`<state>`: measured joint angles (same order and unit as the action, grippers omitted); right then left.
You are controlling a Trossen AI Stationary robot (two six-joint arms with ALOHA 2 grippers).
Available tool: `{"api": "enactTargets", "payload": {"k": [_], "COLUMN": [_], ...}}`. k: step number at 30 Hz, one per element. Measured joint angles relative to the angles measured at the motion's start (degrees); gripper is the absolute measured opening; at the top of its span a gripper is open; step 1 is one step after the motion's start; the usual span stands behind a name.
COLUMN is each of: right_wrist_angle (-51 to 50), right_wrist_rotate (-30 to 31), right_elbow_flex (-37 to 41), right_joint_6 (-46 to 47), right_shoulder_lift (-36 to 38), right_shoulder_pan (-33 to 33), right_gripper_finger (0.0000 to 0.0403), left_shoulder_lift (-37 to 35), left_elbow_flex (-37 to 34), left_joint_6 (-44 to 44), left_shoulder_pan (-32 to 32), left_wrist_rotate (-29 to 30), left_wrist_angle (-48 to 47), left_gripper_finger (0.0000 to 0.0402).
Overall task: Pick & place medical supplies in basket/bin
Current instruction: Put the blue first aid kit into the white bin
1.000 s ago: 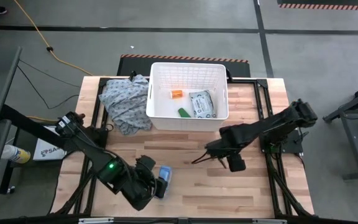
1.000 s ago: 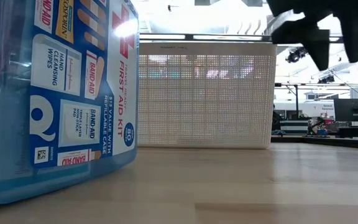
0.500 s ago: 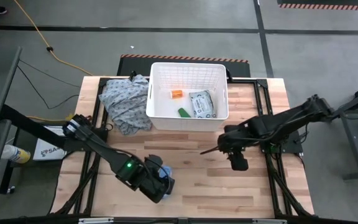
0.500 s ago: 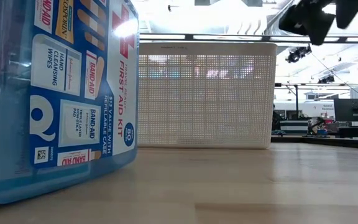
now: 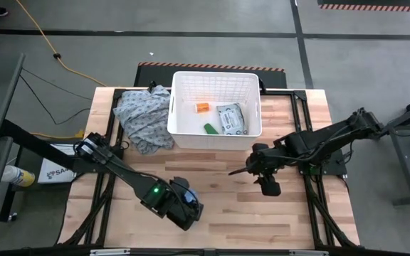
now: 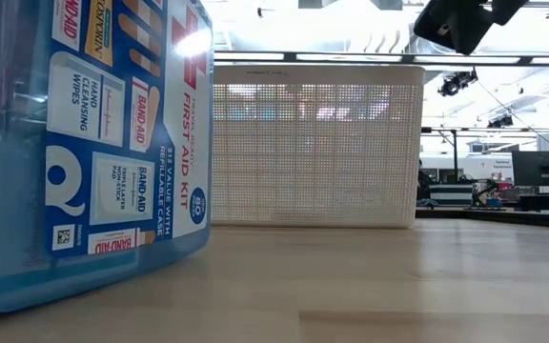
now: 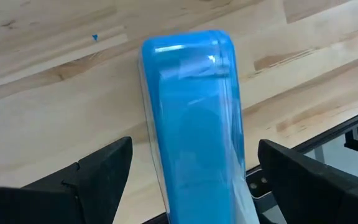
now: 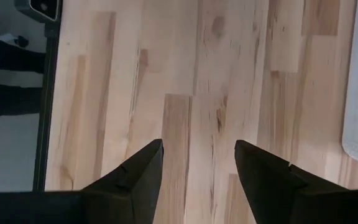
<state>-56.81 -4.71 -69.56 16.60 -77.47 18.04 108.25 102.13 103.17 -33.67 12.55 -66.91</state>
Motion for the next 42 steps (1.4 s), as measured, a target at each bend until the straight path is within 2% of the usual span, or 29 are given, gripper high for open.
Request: {"api": "enactTargets", "payload": {"k": [34, 38, 42], "right_wrist_angle": [3.1, 3.5, 3.6], "right_wrist_rotate": [0.0, 0.0, 0.0], "right_elbow_flex": [0.0, 0.0, 0.0], "right_joint_6": [-0.2, -0.4, -0.6], "right_shoulder_lift": [0.0, 0.0, 0.0], "right_shoulder_pan": [0.0, 0.0, 0.0], "right_gripper_finger": [0.0177, 0.0173, 0.0173], "left_shoulder_lift": [8.4, 9.1, 9.0], "left_elbow_flex": [0.0, 0.0, 0.0], "left_joint_6": [-3.0, -2.6, -2.4], "left_shoulder_pan": [1.8, 1.8, 1.8], "left_wrist_rotate": [-5.6, -5.4, -5.3], "left_wrist_angle": [0.1, 0.7, 1.0], "left_gripper_finger": [0.038, 0.0352, 0.0291]}}
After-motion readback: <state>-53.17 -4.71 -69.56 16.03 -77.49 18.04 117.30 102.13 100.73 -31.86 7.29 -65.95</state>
